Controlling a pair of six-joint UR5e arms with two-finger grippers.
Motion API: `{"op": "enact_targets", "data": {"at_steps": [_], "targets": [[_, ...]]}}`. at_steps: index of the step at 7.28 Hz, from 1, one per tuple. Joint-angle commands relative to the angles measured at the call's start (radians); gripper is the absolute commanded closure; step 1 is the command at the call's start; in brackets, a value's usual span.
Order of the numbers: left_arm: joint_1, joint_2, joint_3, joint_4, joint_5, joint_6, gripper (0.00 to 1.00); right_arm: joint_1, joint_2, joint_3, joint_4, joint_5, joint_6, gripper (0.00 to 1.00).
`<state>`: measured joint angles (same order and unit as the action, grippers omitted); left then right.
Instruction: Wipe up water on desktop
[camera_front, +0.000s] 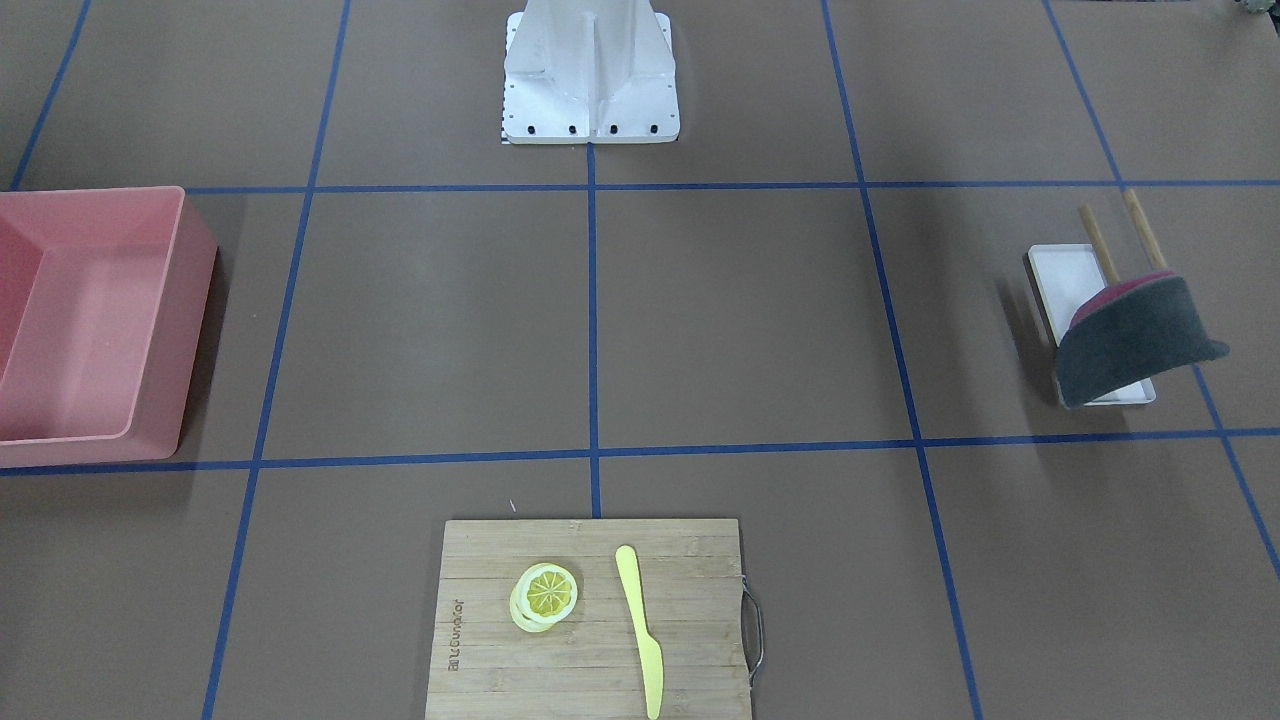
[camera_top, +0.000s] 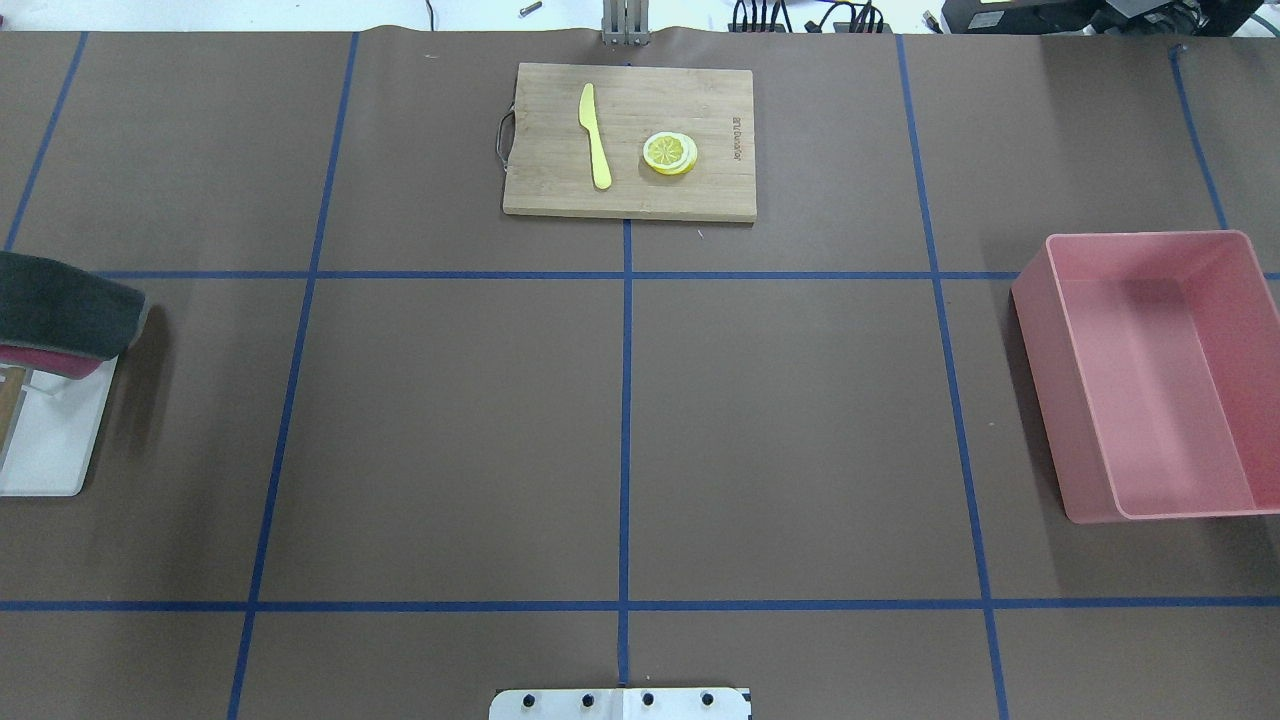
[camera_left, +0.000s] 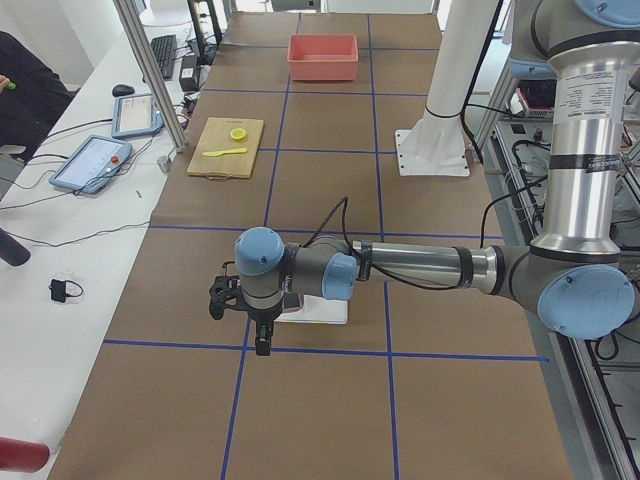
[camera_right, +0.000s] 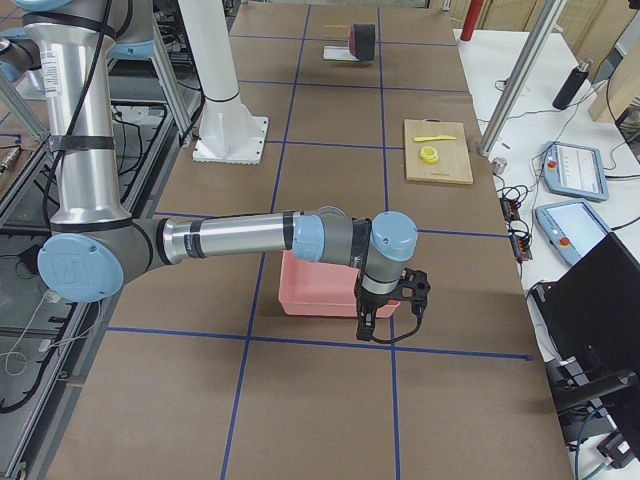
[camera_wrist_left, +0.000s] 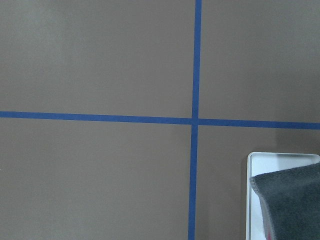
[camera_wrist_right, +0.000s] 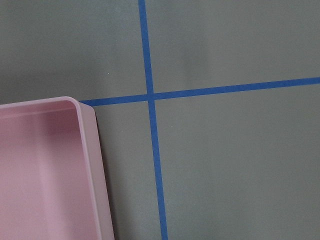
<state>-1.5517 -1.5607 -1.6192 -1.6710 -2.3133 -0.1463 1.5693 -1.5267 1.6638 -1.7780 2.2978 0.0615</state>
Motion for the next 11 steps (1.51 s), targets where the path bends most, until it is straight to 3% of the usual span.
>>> {"op": "enact_targets", "data": {"at_steps": [1, 9, 11], "targets": [[0.001, -0.001, 0.005, -0.001, 0.002, 0.001, 0.02, 0.0, 0.003, 0.002, 0.0, 0.0, 0.001, 0.0], [0.001, -0.013, -0.007, 0.0, 0.008, -0.007, 0.02, 0.0, 0.016, 0.025, 0.0, 0.029, 0.003, 0.0], [0.004, -0.022, -0.018, -0.08, 0.0, -0.007, 0.02, -0.024, 0.055, 0.045, -0.006, -0.018, 0.001, 0.0]]}}
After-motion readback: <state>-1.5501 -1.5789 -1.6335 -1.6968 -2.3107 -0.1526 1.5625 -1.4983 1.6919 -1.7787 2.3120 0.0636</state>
